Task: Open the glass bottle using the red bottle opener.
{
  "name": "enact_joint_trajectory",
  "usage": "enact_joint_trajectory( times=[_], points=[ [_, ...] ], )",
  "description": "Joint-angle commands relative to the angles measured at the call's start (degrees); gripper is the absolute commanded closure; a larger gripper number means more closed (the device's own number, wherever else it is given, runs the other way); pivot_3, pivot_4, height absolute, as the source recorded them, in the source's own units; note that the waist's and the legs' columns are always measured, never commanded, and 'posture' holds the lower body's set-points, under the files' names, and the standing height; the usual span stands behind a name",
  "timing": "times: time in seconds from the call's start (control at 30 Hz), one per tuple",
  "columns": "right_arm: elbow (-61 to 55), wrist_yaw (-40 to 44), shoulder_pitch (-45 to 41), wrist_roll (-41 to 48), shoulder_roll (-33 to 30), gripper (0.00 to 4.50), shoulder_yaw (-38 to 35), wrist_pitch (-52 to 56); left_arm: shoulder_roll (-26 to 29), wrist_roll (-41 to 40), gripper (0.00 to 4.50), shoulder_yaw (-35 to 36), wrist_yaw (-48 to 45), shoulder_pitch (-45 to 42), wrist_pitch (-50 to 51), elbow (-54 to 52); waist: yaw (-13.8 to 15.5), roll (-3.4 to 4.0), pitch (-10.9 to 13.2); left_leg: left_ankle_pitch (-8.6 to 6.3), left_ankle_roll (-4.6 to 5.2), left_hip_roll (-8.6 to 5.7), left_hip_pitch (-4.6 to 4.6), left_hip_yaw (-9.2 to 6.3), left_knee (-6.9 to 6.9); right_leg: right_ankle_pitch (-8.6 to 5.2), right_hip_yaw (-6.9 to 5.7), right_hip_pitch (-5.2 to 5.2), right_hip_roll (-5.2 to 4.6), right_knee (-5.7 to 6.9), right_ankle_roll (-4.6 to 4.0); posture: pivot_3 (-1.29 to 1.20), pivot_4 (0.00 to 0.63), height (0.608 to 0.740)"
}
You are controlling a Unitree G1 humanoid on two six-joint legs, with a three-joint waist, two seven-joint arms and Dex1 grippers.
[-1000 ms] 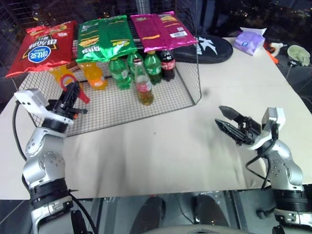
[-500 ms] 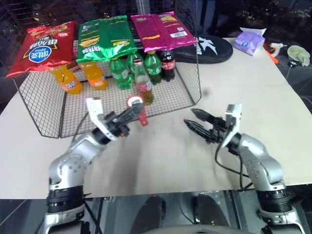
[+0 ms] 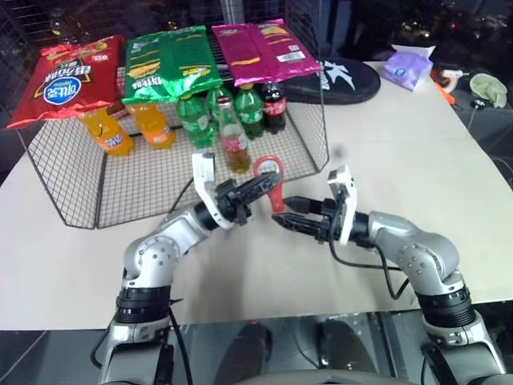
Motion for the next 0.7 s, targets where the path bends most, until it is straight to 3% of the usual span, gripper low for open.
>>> enact_joint_trajectory(
  times=[0.03,0.47,0.6,0.63,0.67,0.7],
  points=[
    [-2.3,0.0,-1.5,3.9,0.7,1.48,-1.3,2.5,-0.4,0.4,4.42,0.2,-1.2,-1.1,-0.6,-0.3,-0.1,0.00,0.0,0.00,0.00,0.00,-0.01,0.00,0.00,0.00,0.00,0.00,0.00,0.00,0.00,0.00,0.150,0.740],
    [0.3,-0.1,-4.3,4.6,3.6,1.48,-0.4,5.4,-2.7,3.6,4.42,-0.1,-2.6,-1.0,-2.3,1.0,-0.8,0.00,0.0,0.00,0.00,-0.02,-0.01,0.00,0.00,0.00,0.00,0.00,-0.02,0.00,0.00,0.00,0.150,0.740],
    [0.8,0.4,-4.4,4.1,3.3,3.12,-0.1,5.1,-3.5,4.1,4.50,0.2,-2.7,-0.9,-2.9,1.1,-0.8,0.00,0.0,0.00,0.00,-0.02,-0.02,0.00,0.00,0.00,0.00,0.00,-0.02,0.00,0.00,0.00,0.150,0.740],
    [0.8,0.6,-4.3,3.9,3.2,3.91,0.0,5.0,-3.8,4.1,4.50,0.5,-2.6,-0.9,-3.2,1.1,-0.8,0.00,0.0,0.00,0.00,-0.02,-0.02,0.00,0.00,0.00,0.00,0.00,-0.02,0.00,0.00,0.00,0.150,0.740],
    [0.9,0.7,-4.2,3.7,3.2,3.91,0.1,5.0,-4.2,4.0,4.50,0.7,-2.5,-0.9,-3.3,1.1,-0.8,0.00,0.0,0.00,0.00,-0.02,-0.02,0.00,0.00,0.00,0.00,0.00,-0.02,0.00,0.00,0.00,0.150,0.740],
    [0.9,0.8,-4.1,3.6,3.2,4.25,0.2,5.0,-4.4,4.0,4.50,0.8,-2.4,-0.8,-3.5,1.1,-0.9,0.00,0.0,0.00,0.00,-0.02,-0.01,0.00,0.00,0.00,0.00,0.00,-0.02,0.00,0.00,0.00,0.150,0.740]
  ],
)
